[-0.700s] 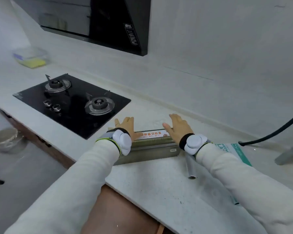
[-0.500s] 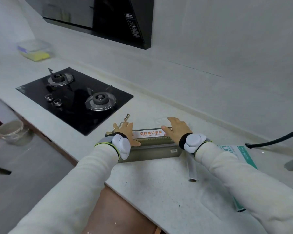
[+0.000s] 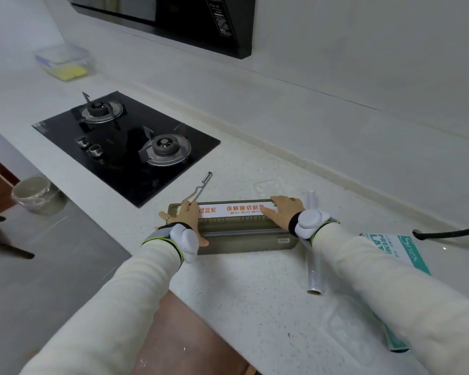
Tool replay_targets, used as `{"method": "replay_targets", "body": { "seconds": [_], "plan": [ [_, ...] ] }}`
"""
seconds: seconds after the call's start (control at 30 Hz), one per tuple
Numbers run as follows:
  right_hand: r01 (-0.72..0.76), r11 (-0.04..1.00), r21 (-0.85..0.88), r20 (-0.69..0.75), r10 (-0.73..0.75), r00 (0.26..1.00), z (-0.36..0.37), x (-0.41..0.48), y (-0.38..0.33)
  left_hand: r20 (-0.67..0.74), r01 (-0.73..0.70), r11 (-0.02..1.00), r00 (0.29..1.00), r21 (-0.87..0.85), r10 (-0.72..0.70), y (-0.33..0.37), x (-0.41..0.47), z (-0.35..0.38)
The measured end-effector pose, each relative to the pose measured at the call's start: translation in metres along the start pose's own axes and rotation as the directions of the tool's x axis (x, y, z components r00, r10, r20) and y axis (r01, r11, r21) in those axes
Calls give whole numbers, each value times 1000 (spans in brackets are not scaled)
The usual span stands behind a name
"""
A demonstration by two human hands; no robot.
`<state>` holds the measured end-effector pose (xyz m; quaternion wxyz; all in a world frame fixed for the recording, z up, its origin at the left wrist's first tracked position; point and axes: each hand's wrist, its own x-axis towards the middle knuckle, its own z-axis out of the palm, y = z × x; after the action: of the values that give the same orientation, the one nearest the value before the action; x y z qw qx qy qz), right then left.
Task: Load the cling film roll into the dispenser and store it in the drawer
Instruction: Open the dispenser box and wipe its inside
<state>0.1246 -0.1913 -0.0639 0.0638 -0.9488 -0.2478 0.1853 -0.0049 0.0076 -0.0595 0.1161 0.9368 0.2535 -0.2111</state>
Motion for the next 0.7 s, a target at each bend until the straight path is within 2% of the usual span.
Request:
{"method": "replay_targets", "body": {
  "seconds": [0.27,0.47,0.57,0.7],
  "plan": [
    [-30,1000,-2,-20,30,999,7,-9,2,29,-15,1000,999,-4,15,-4,-9,3],
    [-58,998,-6,-8,58,998,16,-32,9,13,123,992,992,-36,-122,-3,-21,9],
    [-85,996,-19,9,85,996,18,-44,15,44,119,989,992,-92,-115,-6,-25,11],
    [-132,991,17,27,132,991,19,-62,21,37,96,992,995,-80,-93,-9,-33,17]
  ]
}}
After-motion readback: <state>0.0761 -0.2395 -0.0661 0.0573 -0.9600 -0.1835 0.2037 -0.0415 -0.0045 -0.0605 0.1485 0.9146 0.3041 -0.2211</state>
